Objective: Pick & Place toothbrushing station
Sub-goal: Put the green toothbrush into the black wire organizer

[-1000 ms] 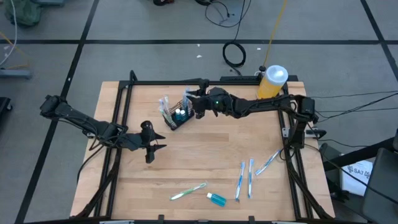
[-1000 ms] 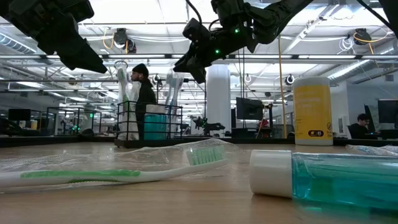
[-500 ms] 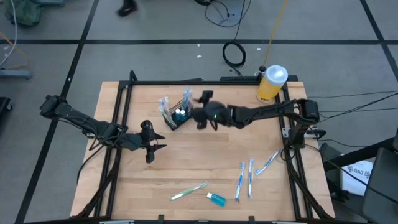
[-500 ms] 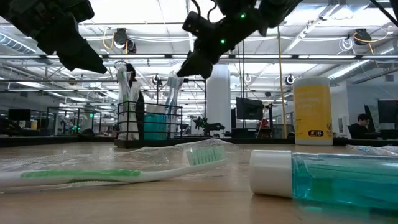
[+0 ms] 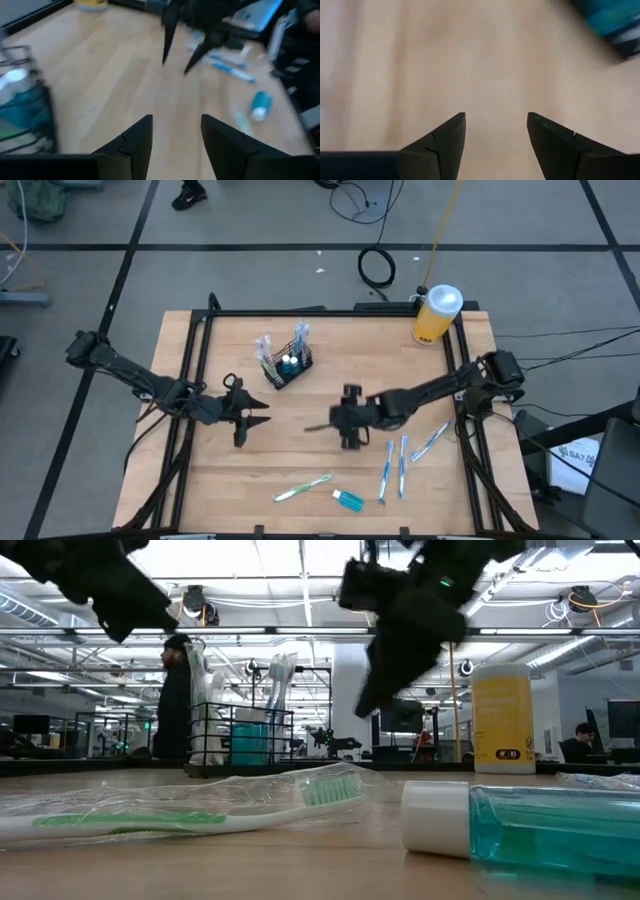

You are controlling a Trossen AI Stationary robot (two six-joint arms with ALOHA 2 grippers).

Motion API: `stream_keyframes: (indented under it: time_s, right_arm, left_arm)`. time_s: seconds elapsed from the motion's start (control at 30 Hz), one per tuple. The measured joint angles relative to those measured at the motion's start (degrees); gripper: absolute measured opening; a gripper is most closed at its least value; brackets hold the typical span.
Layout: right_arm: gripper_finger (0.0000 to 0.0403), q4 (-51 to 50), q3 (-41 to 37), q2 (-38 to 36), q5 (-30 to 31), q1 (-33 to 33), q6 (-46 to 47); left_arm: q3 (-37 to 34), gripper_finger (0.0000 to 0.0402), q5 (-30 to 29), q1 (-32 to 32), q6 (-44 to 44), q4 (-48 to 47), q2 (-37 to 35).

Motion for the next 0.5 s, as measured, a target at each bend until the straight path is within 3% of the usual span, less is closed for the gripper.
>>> stream_keyframes:
  time_s: [0.17, 0.33, 0.4, 0.5]
  right_arm:
    - [0.02, 3.78, -3.47, 0.0, -1.82, 3.8, -1.19]
    - [0.0199, 3.43, -5.05, 0.14, -1.82, 4.49, -3.11]
    - [0.0199, 3.81, -5.05, -0.37, -1.86, 4.17, -3.11]
    - [0.0199, 3.81, -5.03, -0.71, -2.03, 3.62, -3.05]
  left_arm:
    - [0.0, 0.0175, 0.05, -3.75, 0.07, 11.41, 5.05]
    - [1.45, 0.0175, 1.36, -6.94, -0.01, 24.92, 15.22]
    - [5.22, 0.0175, 3.26, -7.4, -1.28, 24.02, 19.61]
    - [14.9, 0.0175, 5.39, -7.51, -2.88, 13.21, 25.7]
